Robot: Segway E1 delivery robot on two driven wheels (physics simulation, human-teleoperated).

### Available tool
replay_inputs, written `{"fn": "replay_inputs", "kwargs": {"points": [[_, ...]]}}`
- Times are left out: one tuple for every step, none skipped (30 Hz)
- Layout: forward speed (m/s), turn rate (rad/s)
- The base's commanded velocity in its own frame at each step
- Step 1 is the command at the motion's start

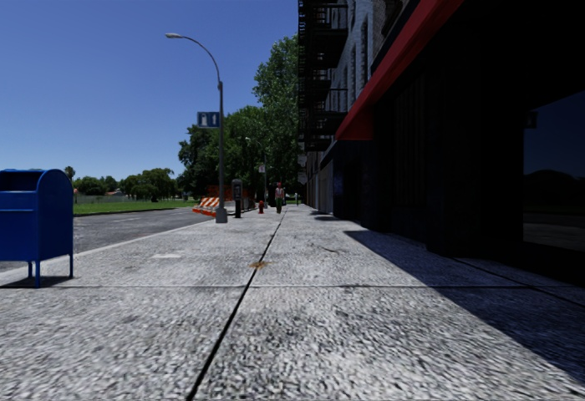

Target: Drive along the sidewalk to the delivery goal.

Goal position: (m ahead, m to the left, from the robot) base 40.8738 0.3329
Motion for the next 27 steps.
{"fn": "replay_inputs", "kwargs": {"points": [[2.00, 0.00], [2.00, 0.00], [2.00, 0.00], [2.00, 0.00], [2.00, 0.00], [2.00, 0.00], [2.00, 0.00], [2.00, 0.00], [2.00, 0.00], [2.00, 0.00], [2.00, 0.00], [2.00, 0.00], [2.00, 0.00], [2.00, 0.00], [2.00, 0.00], [2.00, 0.00], [2.00, 0.00], [2.00, 0.00], [2.00, 0.00], [2.00, 0.00], [2.00, 0.00], [2.00, 0.00], [2.00, 0.00], [2.00, 0.00], [2.00, 0.00], [2.00, 0.00], [2.00, 0.00]]}}
